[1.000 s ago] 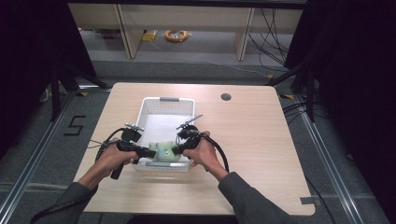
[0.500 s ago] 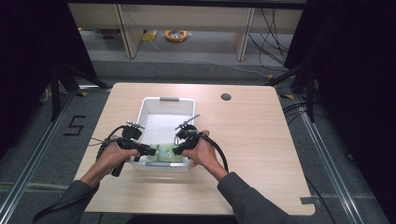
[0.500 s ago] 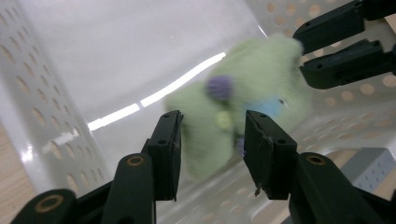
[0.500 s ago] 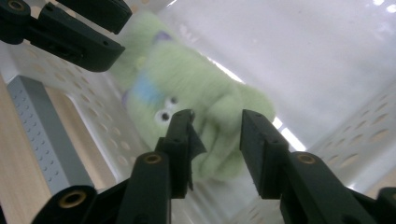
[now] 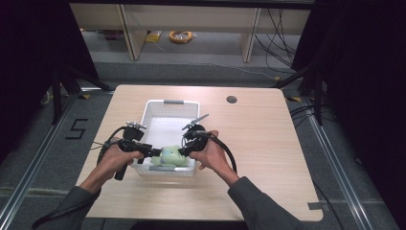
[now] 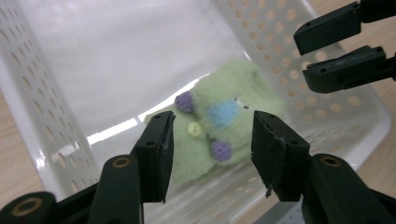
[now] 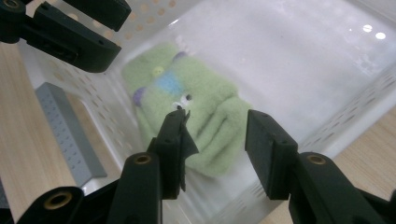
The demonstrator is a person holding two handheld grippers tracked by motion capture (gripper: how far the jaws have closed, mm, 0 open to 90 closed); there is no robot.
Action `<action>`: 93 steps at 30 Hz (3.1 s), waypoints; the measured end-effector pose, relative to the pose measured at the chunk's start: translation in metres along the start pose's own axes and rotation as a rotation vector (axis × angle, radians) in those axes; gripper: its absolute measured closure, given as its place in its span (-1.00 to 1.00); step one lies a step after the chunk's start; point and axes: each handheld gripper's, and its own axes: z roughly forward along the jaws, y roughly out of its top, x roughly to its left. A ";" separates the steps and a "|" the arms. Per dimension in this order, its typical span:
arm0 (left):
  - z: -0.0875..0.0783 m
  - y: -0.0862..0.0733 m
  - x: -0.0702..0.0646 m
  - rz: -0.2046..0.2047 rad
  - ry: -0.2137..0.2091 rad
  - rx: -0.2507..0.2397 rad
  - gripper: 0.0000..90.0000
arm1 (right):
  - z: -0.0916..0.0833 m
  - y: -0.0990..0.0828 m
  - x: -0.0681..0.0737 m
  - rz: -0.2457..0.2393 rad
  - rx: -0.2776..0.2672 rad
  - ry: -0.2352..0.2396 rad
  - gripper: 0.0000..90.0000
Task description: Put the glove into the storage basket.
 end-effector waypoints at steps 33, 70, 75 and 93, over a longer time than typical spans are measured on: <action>-0.007 -0.029 -0.088 0.078 -0.123 -0.129 -0.42 | -0.090 -0.083 -0.039 0.056 -0.231 0.005 -0.18; 0.017 -0.071 -0.128 0.130 -0.203 -0.187 -0.46 | -0.109 -0.163 -0.031 0.094 -0.313 0.045 -0.32; 0.020 -0.076 -0.131 0.148 -0.199 -0.186 -0.46 | -0.107 -0.171 -0.035 0.083 -0.323 0.041 -0.35; 0.032 -0.102 -0.132 0.174 -0.183 -0.168 -0.49 | -0.108 -0.199 -0.030 0.125 -0.313 0.043 -0.43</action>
